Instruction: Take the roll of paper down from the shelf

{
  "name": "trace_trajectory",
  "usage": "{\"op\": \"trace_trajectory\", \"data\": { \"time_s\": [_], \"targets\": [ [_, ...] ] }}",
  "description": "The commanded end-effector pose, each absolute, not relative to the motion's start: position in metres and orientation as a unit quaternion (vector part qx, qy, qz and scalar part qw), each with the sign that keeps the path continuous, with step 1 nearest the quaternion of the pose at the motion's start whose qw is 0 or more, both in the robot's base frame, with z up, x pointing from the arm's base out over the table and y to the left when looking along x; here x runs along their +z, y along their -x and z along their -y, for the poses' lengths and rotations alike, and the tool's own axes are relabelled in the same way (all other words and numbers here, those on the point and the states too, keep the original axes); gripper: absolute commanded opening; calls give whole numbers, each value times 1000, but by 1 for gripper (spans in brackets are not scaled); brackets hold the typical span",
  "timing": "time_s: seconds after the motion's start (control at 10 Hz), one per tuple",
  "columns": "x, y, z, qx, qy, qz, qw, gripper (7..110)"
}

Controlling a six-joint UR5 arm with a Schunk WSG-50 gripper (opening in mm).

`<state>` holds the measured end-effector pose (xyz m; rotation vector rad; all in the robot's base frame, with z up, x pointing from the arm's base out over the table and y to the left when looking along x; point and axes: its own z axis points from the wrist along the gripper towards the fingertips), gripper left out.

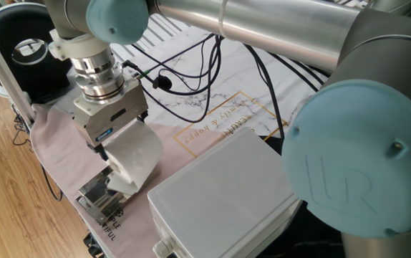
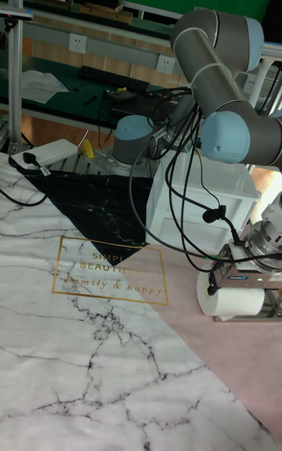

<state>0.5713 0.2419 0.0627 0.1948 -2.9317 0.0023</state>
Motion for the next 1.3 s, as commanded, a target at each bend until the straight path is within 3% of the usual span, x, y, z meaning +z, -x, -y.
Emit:
{"op": "trace_trajectory", "data": {
  "time_s": [0.0, 0.4, 1.2],
  "targets": [
    [63, -573, -235, 7, -71, 993, 92, 7],
    [67, -576, -225, 26, -85, 993, 84, 7],
    [87, -592, -181, 131, -151, 977, 71, 7]
  ]
}}
